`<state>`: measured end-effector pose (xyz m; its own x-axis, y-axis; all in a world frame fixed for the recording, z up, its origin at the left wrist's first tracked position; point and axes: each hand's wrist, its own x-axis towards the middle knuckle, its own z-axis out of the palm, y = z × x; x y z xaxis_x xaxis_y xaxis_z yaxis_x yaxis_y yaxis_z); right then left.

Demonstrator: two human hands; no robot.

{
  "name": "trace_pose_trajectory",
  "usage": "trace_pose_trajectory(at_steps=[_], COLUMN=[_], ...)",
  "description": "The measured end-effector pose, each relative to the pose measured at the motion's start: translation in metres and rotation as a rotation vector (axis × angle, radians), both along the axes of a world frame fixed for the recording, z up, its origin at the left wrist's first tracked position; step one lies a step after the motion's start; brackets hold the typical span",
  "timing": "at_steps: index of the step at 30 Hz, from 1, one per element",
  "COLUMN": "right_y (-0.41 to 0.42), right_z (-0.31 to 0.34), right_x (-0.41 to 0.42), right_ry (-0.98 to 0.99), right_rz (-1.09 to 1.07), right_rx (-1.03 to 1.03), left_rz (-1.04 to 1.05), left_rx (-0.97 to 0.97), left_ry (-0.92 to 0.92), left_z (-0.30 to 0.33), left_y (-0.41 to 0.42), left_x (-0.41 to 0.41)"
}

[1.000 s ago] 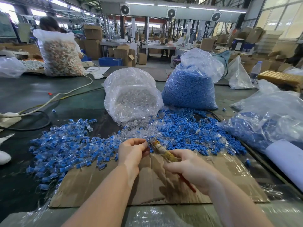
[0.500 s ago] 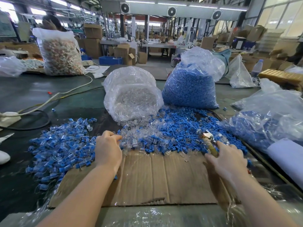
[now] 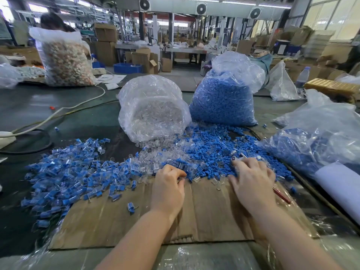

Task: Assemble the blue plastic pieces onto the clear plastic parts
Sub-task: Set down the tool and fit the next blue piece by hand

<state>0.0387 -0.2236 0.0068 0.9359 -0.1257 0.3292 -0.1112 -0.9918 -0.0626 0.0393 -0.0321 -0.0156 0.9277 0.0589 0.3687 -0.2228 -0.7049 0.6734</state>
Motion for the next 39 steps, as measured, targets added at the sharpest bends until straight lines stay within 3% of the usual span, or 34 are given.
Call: trace_pose_trajectory(at_steps=[6,12,14,22,28,34,39], right_y=[0.025,0.036,0.038,0.042,0.045,0.047,0.048], right_z=[-0.004,-0.006,-0.006,-0.011,-0.009,-0.002,0.001], right_x=[0.012,0.018,0.019,0.021,0.023,0.028,0.031], right_ry=[0.053,0.071,0.075,0.072,0.081,0.12,0.132], right_rz=[0.051,0.024,0.034,0.085,0.068,0.054,0.046], right_rx=[0.058,0.111,0.117,0.136,0.118,0.123,0.144], left_rz=[-0.024,-0.209,-0.217,-0.194,-0.217,-0.186,-0.167], left_rx=[0.008,0.393,0.433,0.251,0.366,0.202,0.124], left_ry=[0.002,0.025,0.042,-0.081,0.009,-0.093,-0.043], left_z=[-0.011,-0.017,-0.019,-0.019,-0.02,-0.015,-0.013], left_y=[0.0,-0.005,-0.005,-0.002,-0.003,-0.003,-0.002], left_x=[-0.002,0.0,0.001,-0.001,0.0,-0.004,-0.006])
